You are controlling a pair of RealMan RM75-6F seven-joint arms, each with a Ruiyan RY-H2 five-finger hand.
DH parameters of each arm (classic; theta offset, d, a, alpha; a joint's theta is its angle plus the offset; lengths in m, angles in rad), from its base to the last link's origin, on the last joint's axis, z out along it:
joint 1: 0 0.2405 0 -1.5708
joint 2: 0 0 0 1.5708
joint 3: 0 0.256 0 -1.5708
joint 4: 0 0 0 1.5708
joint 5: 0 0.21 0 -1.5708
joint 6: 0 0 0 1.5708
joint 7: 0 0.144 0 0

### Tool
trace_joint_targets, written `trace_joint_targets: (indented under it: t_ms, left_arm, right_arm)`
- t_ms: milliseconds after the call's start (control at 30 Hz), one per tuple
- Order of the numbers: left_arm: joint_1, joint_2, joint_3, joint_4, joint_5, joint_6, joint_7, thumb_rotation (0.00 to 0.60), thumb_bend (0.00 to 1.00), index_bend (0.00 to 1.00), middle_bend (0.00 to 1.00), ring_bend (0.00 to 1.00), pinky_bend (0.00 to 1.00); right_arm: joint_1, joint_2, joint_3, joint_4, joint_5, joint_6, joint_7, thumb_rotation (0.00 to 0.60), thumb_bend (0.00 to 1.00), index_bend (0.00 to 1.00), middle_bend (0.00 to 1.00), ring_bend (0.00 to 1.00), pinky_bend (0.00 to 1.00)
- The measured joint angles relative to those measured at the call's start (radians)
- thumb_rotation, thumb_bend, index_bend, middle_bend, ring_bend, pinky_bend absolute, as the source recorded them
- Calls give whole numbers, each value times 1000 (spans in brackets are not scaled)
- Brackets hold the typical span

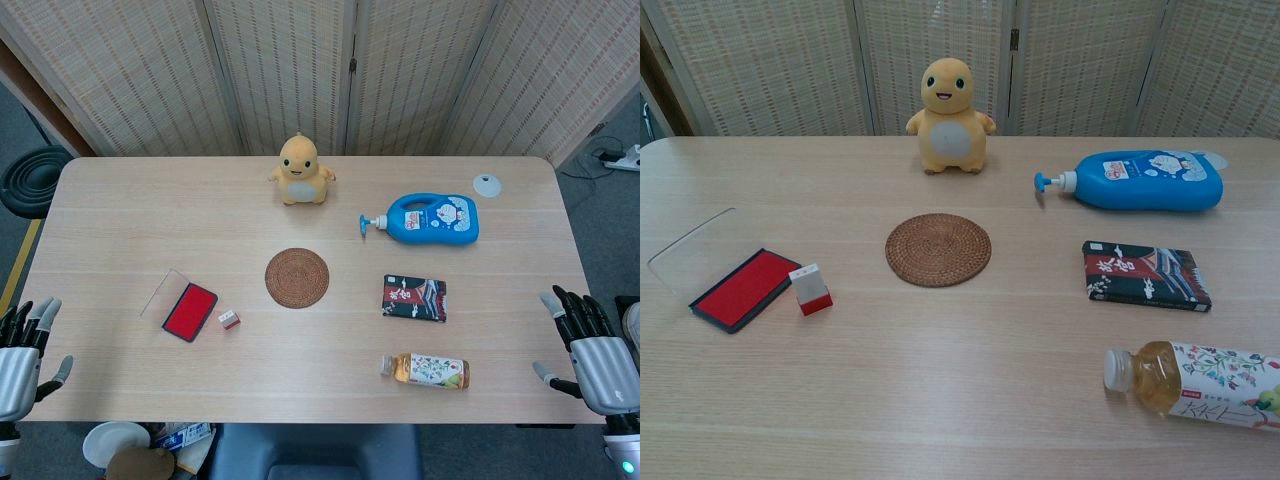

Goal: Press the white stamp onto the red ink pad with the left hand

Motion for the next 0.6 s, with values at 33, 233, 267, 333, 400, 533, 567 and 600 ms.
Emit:
trace_joint_targets:
  t_ms: [33, 233, 267, 333, 400, 533, 567, 600]
  left_arm:
    - [1, 0, 0, 0, 0, -2, 1, 600, 327, 0, 0, 0, 0]
    - [-3, 0, 5, -4, 16, -18, 6, 600, 328, 0, 0, 0, 0]
    - [-7, 2, 7, -4, 23, -23, 3, 600, 328, 0, 0, 0, 0]
    - [-19, 7, 12, -7, 37, -45, 3, 600, 328, 0, 0, 0, 0]
    - [-39, 18, 12, -17, 47, -79, 14, 600, 328, 0, 0, 0, 0]
    - [-96, 45, 7, -52, 65, -159, 38, 600, 328, 0, 0, 0, 0]
    - [-111, 51, 5, -60, 68, -181, 40, 600, 328, 0, 0, 0, 0]
    - [-133, 59, 0, -72, 69, -212, 45, 600, 328, 0, 0, 0, 0]
  right_arm:
    - [1, 0, 0, 1, -1, -1, 0, 600, 186, 0, 0, 0, 0]
    - [-3, 2, -7, -3, -13, 7, 6, 600, 186, 0, 0, 0, 0]
    - [-5, 4, -8, -4, -14, 9, 9, 600, 186, 0, 0, 0, 0]
    - [-6, 6, -8, -4, -17, 14, 12, 600, 185, 0, 0, 0, 0]
    - [-6, 7, -7, -2, -15, 14, 16, 600, 186, 0, 0, 0, 0]
    - [-1, 6, -4, 0, -5, 3, 20, 600, 186, 0, 0, 0, 0]
    - [0, 6, -3, 1, -2, -1, 20, 600, 186, 0, 0, 0, 0]
    - [3, 5, -2, 2, 3, -8, 21, 600, 186, 0, 0, 0, 0]
